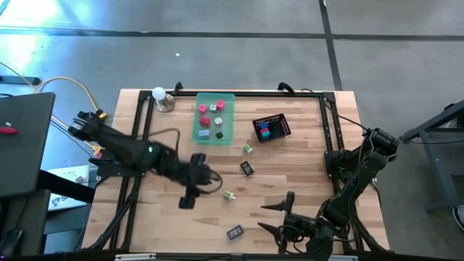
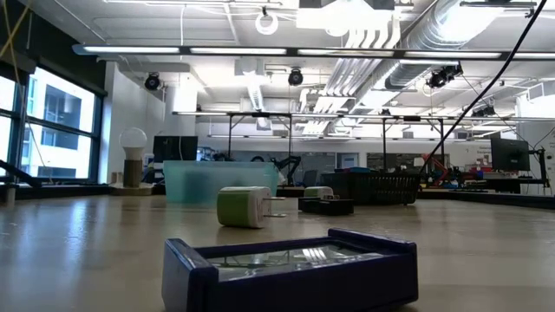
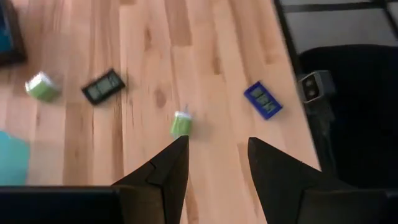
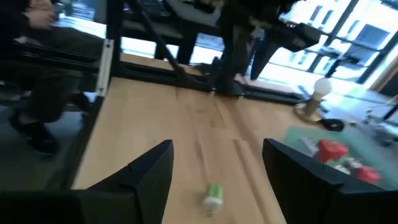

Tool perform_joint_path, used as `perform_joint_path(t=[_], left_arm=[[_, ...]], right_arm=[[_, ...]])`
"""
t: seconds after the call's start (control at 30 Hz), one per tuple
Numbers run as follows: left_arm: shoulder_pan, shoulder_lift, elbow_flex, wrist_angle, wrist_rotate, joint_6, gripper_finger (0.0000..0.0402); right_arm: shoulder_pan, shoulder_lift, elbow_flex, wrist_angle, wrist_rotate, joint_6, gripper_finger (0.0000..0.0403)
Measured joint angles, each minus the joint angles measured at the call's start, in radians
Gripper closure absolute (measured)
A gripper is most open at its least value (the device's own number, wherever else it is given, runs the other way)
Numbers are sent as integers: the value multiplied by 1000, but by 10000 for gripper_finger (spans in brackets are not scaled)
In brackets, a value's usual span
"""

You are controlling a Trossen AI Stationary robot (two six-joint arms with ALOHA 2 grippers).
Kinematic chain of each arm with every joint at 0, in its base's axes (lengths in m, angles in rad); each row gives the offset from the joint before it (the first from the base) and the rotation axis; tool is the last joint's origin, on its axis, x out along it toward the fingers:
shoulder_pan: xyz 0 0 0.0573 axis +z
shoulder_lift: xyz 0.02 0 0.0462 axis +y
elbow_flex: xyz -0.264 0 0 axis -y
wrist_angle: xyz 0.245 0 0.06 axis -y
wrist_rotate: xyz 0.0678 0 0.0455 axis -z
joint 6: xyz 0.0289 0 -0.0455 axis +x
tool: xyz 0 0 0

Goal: Pick & Place Office items
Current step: Put the dark blue digital clock into the black bin

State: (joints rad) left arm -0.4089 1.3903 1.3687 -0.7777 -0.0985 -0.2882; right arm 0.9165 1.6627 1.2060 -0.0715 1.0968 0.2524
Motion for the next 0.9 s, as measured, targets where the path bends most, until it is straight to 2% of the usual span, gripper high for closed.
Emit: perform_joint_path(t=[0.17, 0.33, 0.6, 0.73, 0.9], left_arm=[[-106, 0, -153, 165, -100, -184, 244], [-166, 0, -247, 310, -106, -187, 244], [-162, 0, -262, 373, -91, -207, 244], [-156, 0, -262, 373, -133, -203, 243], [-156, 0, -262, 374, -154, -172, 210]], right_arm=[[0, 0, 0, -1, -43, 11, 168], [-7, 0, 0, -2, -50, 6, 168], [-23, 0, 0, -5, -57, 6, 168], [-22, 0, 0, -22, -58, 14, 168], [-20, 0, 0, -29, -65, 17, 168]])
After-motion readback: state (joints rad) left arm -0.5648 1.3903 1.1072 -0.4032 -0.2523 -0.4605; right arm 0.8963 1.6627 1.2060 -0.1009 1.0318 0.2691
